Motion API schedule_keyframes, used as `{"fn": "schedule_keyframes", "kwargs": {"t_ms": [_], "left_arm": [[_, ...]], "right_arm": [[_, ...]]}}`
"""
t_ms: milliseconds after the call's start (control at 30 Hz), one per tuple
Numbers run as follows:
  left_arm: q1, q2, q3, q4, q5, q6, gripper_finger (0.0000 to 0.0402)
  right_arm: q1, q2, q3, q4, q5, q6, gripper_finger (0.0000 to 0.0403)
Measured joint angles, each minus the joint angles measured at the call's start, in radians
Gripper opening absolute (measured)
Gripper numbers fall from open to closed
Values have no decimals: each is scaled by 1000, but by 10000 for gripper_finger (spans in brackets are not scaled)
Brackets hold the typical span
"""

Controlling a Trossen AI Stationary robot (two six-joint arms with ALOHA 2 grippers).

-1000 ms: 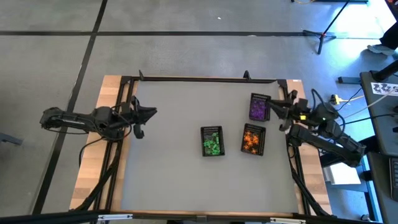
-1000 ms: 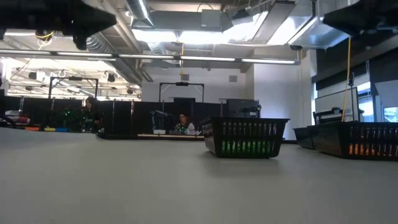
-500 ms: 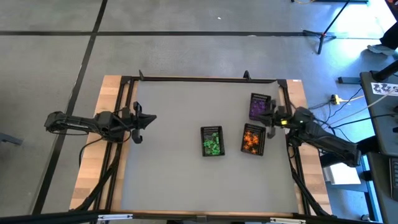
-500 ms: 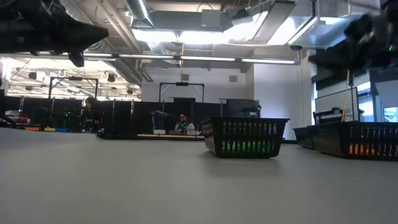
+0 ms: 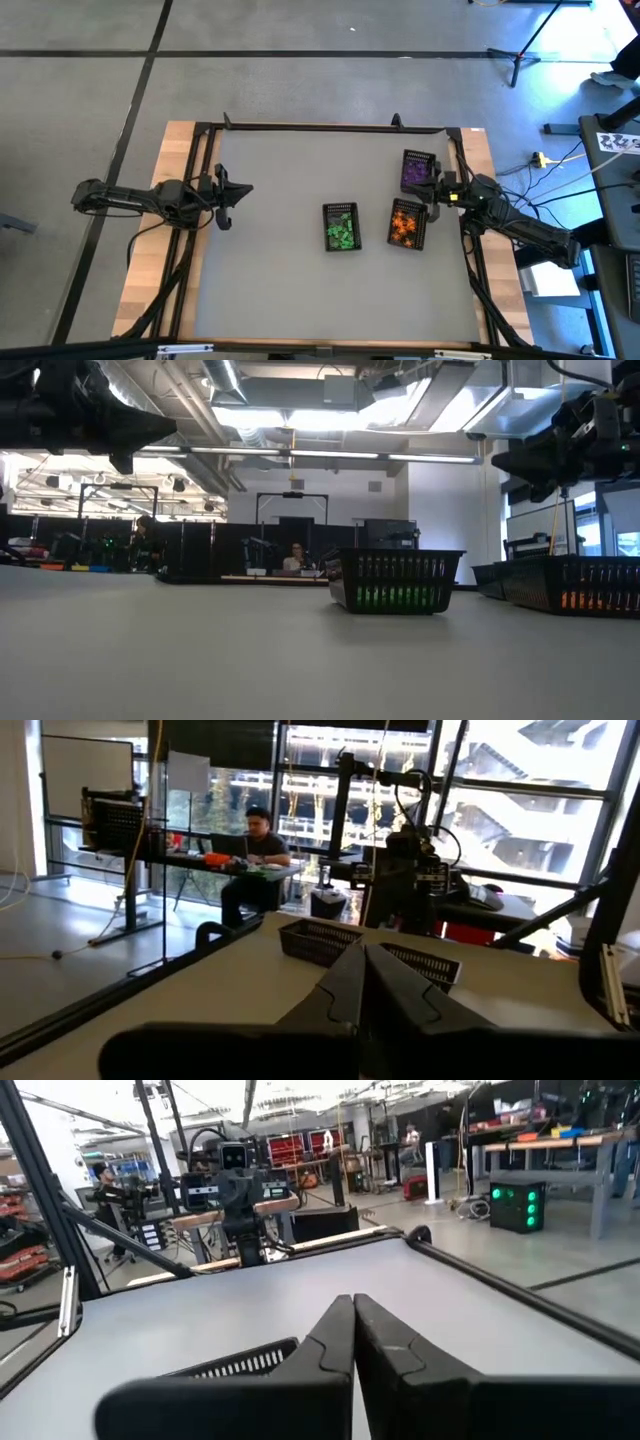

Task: Sort Halloween decoration
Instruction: Return to Home Position

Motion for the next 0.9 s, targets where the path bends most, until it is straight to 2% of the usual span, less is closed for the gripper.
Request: {"fn": "schedule_keyframes", "kwargs": {"t_ms": [300, 900], "left_arm": [[0, 0, 0, 0, -1, 0, 7], [0, 0, 0, 0, 0, 0, 7]], "right_arm": [[0, 0, 0, -9, 72, 14, 7], [0, 0, 0, -9, 74, 15, 8]]}}
